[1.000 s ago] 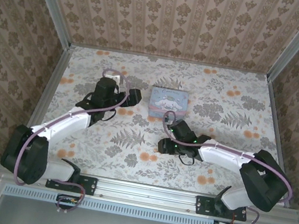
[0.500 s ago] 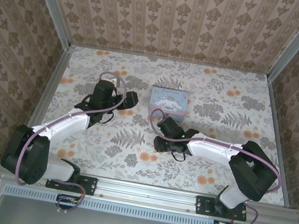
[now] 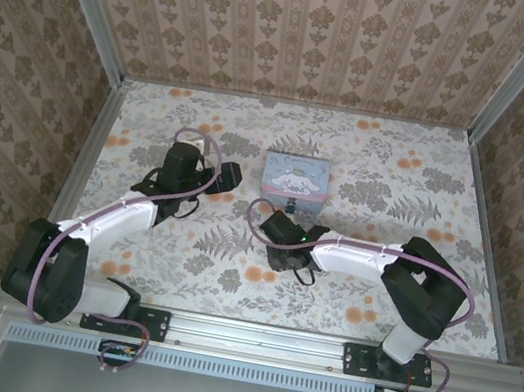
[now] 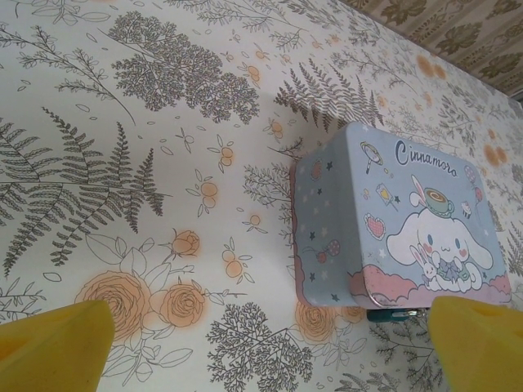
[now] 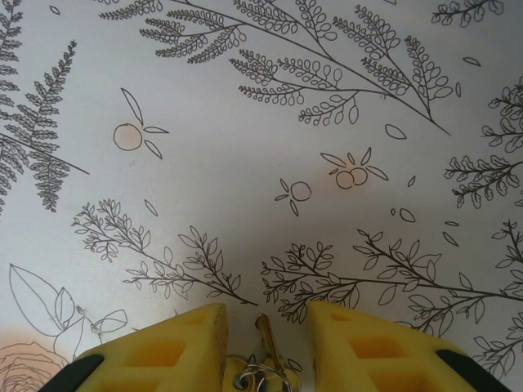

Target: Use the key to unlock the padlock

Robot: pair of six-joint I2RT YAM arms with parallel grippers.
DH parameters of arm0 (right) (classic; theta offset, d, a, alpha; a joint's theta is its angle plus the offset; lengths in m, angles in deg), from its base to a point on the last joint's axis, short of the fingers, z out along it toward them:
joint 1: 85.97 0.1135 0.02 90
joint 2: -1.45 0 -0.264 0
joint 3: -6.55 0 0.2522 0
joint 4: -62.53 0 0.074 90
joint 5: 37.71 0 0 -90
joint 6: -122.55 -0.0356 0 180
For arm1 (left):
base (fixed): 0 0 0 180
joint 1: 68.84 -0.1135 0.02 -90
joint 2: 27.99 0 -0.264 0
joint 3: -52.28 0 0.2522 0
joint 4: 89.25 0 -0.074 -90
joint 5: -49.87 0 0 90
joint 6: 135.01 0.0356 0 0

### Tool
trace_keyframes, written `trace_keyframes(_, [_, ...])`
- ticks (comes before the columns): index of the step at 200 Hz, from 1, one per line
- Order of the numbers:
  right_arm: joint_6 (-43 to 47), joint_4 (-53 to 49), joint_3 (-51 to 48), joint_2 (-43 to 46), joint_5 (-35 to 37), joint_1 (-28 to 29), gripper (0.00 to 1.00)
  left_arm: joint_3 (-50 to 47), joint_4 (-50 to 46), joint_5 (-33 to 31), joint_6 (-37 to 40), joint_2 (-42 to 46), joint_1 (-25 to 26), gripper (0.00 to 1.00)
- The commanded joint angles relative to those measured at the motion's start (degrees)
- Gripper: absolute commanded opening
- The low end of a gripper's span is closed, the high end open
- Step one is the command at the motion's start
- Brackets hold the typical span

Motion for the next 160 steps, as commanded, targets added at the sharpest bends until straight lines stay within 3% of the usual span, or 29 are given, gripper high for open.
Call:
trace_keyframes(1, [-1.82,-3.42,-0.96,0.19,2.71,0.45,0.33,-0.59,1.75,0.88,-0.36,0.23,-0.10,1.00])
trace_keyframes(81, [-2.38,-3.53,-3.26,0.97,3.62,0.38,0.24,-0.50,2.02,0.79,-0.52,-0.14,-0.15,1.00])
trace_keyframes(125, [-3.24,-3.14,-5.68,3.10,2.97,0.31,0.34,-0.20,2.11,0.79,-0.44,-0.29,-0.14,1.00])
trace_keyframes(160, [-3.45,-1.59,-7.09,4.08,1.02,0.44,0.35,0.35,2.02,0.88,-0.34,-0.83,-0.16,1.00])
